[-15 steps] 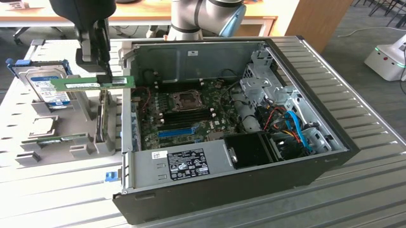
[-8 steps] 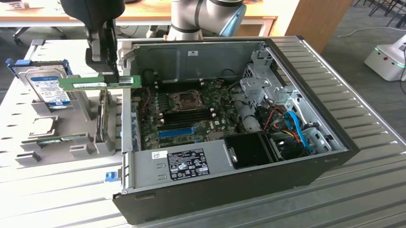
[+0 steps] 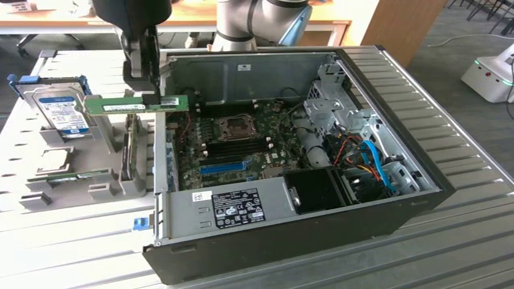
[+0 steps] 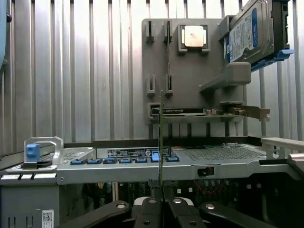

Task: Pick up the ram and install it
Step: 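Pick up the ram and move it above insertion slot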

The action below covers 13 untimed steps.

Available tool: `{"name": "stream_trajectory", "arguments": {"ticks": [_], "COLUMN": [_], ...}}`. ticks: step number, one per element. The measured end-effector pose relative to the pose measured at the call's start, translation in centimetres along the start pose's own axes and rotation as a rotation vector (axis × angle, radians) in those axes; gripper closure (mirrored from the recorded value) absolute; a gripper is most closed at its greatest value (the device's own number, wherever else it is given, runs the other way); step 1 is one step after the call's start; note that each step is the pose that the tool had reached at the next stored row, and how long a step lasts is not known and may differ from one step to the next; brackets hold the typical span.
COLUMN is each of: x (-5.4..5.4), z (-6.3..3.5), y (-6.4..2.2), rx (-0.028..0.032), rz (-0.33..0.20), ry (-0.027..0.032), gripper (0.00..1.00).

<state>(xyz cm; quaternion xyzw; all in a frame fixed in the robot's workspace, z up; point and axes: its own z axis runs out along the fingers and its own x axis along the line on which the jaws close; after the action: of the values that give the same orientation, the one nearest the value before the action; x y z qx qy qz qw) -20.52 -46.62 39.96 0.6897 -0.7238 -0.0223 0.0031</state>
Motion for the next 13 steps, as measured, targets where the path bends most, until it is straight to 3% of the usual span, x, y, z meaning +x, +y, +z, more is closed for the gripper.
{"name": "stream_trajectory", "arguments": {"ticks": [13], "x": [0.0], "z": [-0.08], "y": [-1.9], "rx": [-0.0001], "rz": [0.0], "ry": [0.0001], "gripper": [0.88]}}
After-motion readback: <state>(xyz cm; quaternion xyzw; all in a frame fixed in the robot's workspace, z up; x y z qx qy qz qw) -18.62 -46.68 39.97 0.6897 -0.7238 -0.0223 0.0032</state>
